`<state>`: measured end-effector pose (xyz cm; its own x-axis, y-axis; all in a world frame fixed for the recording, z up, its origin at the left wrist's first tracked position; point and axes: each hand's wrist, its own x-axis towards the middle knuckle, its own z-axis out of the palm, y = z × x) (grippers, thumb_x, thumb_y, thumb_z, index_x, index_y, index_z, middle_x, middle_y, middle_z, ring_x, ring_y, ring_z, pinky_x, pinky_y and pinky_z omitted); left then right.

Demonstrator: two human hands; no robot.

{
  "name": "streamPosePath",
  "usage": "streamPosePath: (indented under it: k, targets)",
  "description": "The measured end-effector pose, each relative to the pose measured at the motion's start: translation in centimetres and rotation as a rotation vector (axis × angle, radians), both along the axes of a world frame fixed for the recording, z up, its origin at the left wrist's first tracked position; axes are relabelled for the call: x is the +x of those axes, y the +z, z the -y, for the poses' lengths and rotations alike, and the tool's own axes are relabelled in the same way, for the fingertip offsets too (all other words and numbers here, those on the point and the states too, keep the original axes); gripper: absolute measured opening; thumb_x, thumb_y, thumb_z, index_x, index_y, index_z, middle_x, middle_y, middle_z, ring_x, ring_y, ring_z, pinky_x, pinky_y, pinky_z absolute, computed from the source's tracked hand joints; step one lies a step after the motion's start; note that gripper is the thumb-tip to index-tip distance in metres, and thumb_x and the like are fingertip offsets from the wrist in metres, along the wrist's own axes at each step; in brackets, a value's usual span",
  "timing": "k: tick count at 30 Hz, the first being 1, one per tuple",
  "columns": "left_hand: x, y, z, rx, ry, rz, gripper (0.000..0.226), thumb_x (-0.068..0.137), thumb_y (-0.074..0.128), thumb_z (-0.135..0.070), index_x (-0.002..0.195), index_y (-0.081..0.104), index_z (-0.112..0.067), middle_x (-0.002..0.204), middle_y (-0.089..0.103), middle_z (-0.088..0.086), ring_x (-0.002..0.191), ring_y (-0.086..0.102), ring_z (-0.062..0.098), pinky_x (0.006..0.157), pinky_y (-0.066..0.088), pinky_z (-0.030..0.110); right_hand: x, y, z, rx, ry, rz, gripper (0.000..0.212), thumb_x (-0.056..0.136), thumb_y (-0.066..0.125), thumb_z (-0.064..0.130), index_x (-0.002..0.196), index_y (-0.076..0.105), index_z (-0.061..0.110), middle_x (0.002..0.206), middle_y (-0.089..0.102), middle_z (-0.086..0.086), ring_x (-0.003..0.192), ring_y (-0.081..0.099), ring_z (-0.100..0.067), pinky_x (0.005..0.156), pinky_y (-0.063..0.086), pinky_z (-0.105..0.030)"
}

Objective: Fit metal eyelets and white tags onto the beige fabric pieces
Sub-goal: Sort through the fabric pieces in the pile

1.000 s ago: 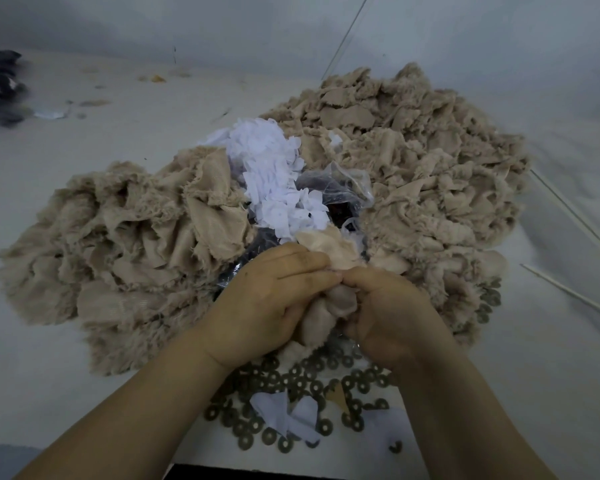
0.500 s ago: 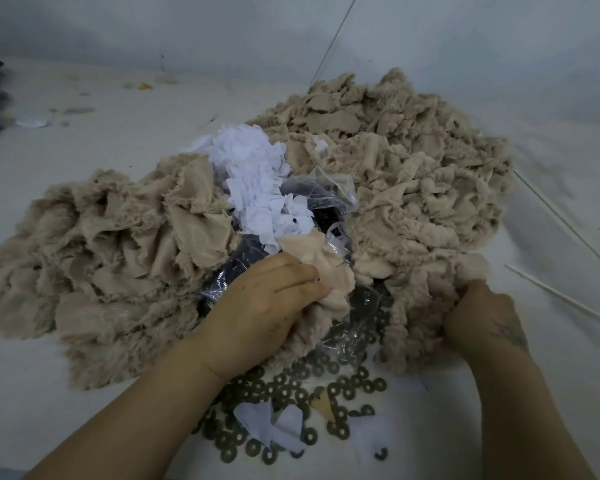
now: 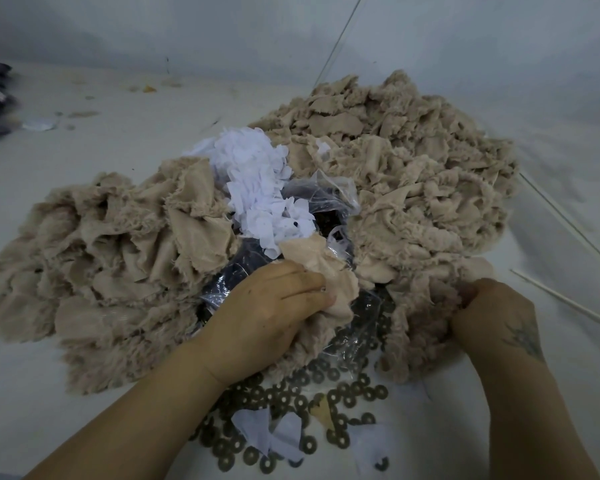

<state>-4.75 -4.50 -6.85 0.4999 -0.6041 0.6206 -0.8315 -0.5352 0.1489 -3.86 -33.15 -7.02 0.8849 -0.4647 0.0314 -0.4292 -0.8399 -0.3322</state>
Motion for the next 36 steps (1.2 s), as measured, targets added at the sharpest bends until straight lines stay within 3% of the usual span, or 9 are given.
streamPosePath:
  k: [3,7,10,17,22,25,28,33,36]
  targets:
    - [0.1,-0.1,0.3,0.022,-0.013,-0.010,0.022,0.081,0.070,0.012,0.100,0.075,0.002,0.107,0.072,0.014,0.091,0.068,0.031,0.082,0.056,0.042,-0.8,1.5,-0.5,0.026,0.016,0.223,0.013,0.079,0.069,0.004,0.090,0.070,0.012,0.088,0.069,-0.012,0.086,0.061,-0.034,0.073,0.045,-0.030]
    - [0.1,-0.2,0.3,-0.004,-0.009,-0.003,0.020,0.083,0.068,0.010,0.099,0.075,0.002,0.107,0.072,0.013,0.092,0.069,0.030,0.083,0.055,0.042,-1.3,3.8,-4.4,0.285,0.159,0.464,0.016,0.082,0.075,0.020,0.075,0.063,0.026,0.065,0.060,0.009,0.059,0.056,-0.008,0.051,0.038,-0.016]
    - [0.0,-0.3,0.4,-0.020,-0.011,0.000,0.018,0.087,0.064,0.007,0.100,0.075,0.002,0.108,0.072,0.014,0.093,0.069,0.030,0.082,0.055,0.044,-1.4,3.5,-8.2,0.614,0.316,0.428,0.013,0.087,0.072,0.029,0.076,0.064,0.027,0.062,0.065,0.003,0.053,0.062,-0.009,0.048,0.051,-0.020]
    - [-0.1,-0.5,-0.1,-0.047,-0.004,-0.012,0.019,0.094,0.056,-0.001,0.104,0.072,0.000,0.106,0.072,0.013,0.092,0.068,0.030,0.080,0.054,0.043,-1.0,1.9,-11.5,1.212,0.405,0.303,0.014,0.091,0.068,0.014,0.087,0.074,0.003,0.065,0.068,-0.004,0.055,0.058,-0.007,0.054,0.051,-0.018]
    - [-0.1,-0.7,-0.3,-0.083,0.022,-0.029,0.013,0.093,0.057,-0.002,0.102,0.066,-0.001,0.097,0.070,0.014,0.085,0.064,0.028,0.076,0.051,0.040,-0.7,1.7,-11.7,1.340,0.319,0.358,0.015,0.082,0.077,0.014,0.086,0.069,0.001,0.060,0.068,-0.007,0.047,0.058,-0.009,0.046,0.049,-0.018]
    - [0.0,-0.8,-0.4,-0.074,0.047,-0.067,0.012,0.091,0.061,0.001,0.099,0.070,0.003,0.096,0.069,0.012,0.084,0.063,0.027,0.078,0.051,0.038,-0.6,1.5,-11.7,1.539,0.328,0.285,0.015,0.075,0.074,0.020,0.082,0.077,0.007,0.070,0.072,-0.010,0.058,0.066,-0.011,0.055,0.054,-0.018]
    - [-0.2,-0.8,-0.5,-0.076,0.065,-0.049,0.015,0.092,0.057,-0.001,0.100,0.069,0.003,0.094,0.069,0.013,0.083,0.063,0.027,0.080,0.051,0.037,-0.4,1.4,-11.3,1.798,0.296,0.157,0.019,0.073,0.068,0.007,0.089,0.079,0.006,0.091,0.076,-0.017,0.083,0.075,-0.019,0.067,0.057,-0.017]
    - [-0.2,-1.1,-0.7,-0.074,0.052,-0.062,0.017,0.093,0.055,-0.003,0.102,0.069,0.003,0.098,0.069,0.014,0.087,0.064,0.027,0.082,0.052,0.039,-0.6,1.3,-10.9,1.779,0.323,0.089,0.024,0.069,0.066,0.001,0.086,0.081,0.009,0.093,0.076,-0.016,0.083,0.076,-0.019,0.065,0.058,-0.019]
    - [-0.3,-1.3,-0.7,-0.057,0.041,-0.072,0.018,0.094,0.055,-0.004,0.101,0.069,0.004,0.099,0.069,0.015,0.087,0.066,0.031,0.077,0.053,0.042,-0.6,1.4,-10.4,1.699,0.342,0.107,0.029,0.069,0.070,0.007,0.097,0.078,0.012,0.093,0.076,-0.016,0.078,0.075,-0.018,0.061,0.058,-0.022]
